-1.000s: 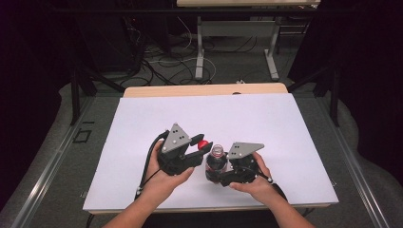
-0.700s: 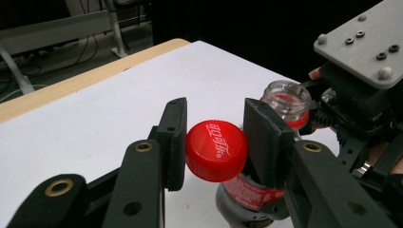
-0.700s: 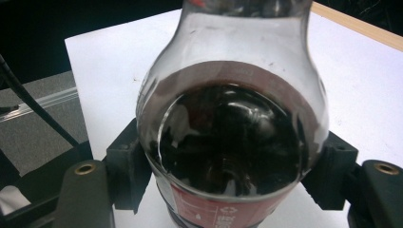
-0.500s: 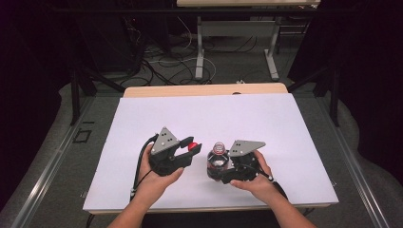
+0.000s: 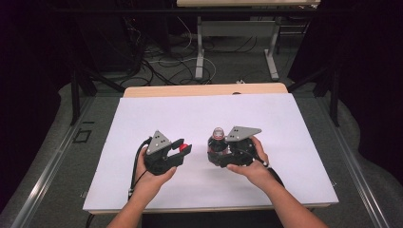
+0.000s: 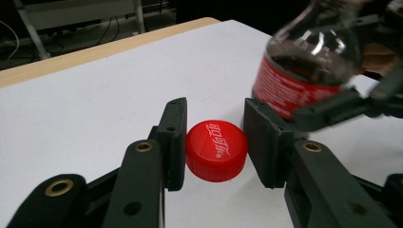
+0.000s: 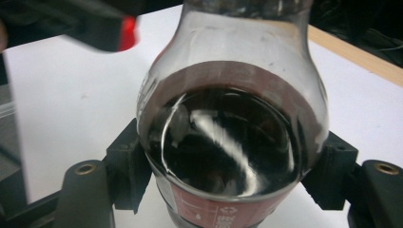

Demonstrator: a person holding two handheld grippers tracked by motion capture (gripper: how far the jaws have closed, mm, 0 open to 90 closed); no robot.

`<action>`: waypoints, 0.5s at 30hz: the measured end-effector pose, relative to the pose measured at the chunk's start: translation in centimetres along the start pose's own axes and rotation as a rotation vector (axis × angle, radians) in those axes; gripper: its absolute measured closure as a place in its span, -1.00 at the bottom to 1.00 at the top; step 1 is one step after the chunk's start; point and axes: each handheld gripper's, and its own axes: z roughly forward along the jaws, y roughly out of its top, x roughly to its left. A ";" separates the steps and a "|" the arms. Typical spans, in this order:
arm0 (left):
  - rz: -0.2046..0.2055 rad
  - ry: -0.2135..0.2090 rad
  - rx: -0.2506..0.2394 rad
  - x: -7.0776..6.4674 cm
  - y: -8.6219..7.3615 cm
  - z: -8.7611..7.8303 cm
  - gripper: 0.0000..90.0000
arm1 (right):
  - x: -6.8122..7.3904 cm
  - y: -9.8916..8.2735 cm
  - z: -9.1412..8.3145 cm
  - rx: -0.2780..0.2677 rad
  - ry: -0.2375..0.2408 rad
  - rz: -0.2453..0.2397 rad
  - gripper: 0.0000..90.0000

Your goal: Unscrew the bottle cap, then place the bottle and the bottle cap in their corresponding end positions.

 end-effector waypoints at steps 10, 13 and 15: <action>0.007 -0.011 0.012 -0.4 -1.7 1.4 0.37 | -3.2 0.7 3.3 -0.009 -0.075 0.072 -0.35; 0.002 -0.014 0.024 -0.7 -2.3 2.0 0.37 | -4.1 0.9 4.8 -0.017 -0.087 0.099 -0.35; 0.010 -0.017 0.035 -0.7 -2.6 2.4 0.37 | -4.6 1.0 5.7 -0.016 -0.099 0.111 -0.35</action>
